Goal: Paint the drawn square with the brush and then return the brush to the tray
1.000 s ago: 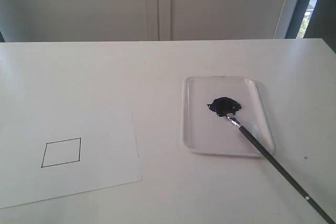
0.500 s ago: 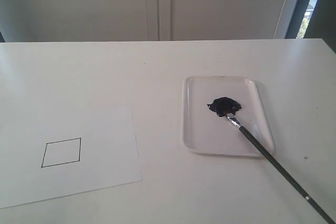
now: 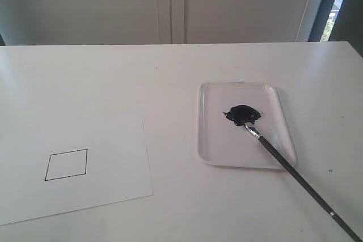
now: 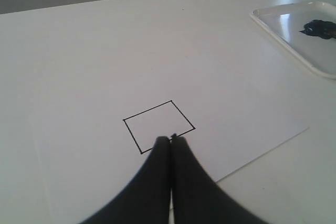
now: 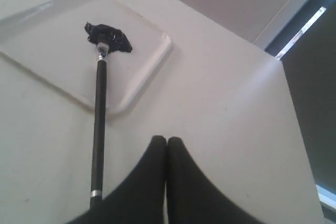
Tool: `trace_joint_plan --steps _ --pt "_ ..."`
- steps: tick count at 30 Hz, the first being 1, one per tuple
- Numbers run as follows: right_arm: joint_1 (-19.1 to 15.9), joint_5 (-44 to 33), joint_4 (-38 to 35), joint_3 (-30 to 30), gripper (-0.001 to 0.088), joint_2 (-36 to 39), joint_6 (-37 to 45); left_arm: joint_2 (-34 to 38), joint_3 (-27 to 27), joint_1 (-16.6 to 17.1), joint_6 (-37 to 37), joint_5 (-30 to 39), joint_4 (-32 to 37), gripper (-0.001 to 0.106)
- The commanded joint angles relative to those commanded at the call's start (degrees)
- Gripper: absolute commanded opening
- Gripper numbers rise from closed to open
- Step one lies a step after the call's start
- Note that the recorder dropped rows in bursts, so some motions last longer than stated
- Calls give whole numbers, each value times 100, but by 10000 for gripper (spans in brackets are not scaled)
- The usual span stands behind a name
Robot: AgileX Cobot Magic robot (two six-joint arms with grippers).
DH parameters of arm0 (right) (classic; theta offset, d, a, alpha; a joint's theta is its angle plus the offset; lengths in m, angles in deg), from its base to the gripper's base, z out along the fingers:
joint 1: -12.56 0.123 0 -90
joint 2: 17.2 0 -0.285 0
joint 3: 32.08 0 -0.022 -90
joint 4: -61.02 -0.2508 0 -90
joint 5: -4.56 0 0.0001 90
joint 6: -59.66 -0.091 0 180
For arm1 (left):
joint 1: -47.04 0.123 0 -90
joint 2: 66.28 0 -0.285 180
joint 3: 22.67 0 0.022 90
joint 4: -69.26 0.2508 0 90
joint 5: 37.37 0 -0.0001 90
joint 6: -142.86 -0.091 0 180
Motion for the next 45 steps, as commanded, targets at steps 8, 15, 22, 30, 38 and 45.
trace_joint_plan --steps 8,15,22,30,38,45 --pt "0 780 -1220 0 0 0 -701 0 0 0 21 -9 -265 0" --pt "0 1116 -1232 0 0 0 -681 0 0 0 32 -9 -553 0" --pt "0 2528 -2479 0 0 0 -2721 0 0 0 32 -189 -856 0" --pt "0 2782 -2564 0 0 0 -3341 0 0 0 32 -385 -2106 0" --pt "0 2249 -2585 0 0 0 -4535 0 18 0 48 -820 -3296 0" --pt "0 2249 -2583 0 0 0 -4548 0 139 0 48 -1001 -3405 0"
